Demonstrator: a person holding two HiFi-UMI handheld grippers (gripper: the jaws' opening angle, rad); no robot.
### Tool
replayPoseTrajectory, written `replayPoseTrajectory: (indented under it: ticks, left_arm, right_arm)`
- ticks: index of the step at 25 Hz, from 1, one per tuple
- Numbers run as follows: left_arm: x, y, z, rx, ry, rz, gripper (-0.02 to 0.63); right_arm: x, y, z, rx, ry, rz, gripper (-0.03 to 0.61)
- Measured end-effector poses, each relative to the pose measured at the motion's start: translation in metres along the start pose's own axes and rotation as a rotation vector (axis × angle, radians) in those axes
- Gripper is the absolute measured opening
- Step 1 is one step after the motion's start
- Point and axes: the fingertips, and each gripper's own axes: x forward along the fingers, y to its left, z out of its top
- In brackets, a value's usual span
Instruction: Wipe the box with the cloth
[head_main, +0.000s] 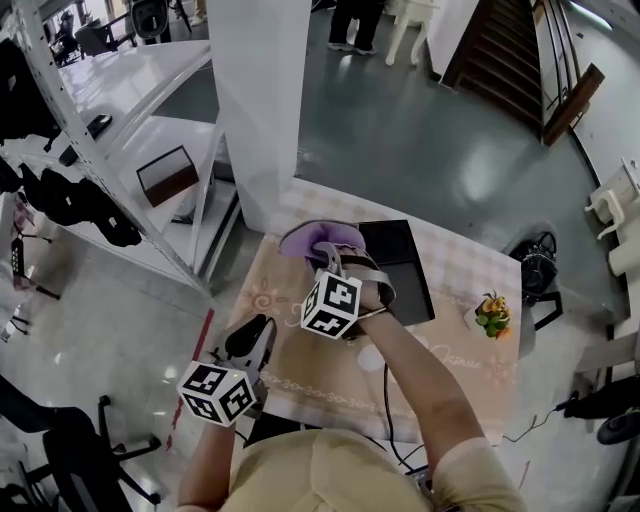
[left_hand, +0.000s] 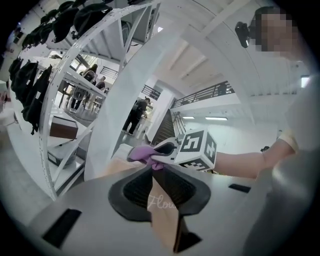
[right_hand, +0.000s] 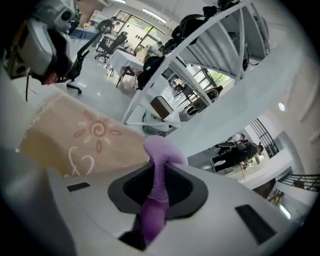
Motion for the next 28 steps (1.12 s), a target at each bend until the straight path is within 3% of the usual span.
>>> replayPoseTrajectory:
  ticks: [11, 28]
  left_arm:
    - [0.006, 0.003, -0.006, -0.002, 0.031, -0.019, 0.074]
    - [0.010, -0.009, -0.014, 0.025, 0.069, -0.055, 0.074]
  right_arm:
    - [0.008, 0.027, -0.017, -0.180, 0.137, 0.052, 0.072]
    - [-0.051, 0.080, -0.024, -0.046, 0.128, 0.137, 0.072]
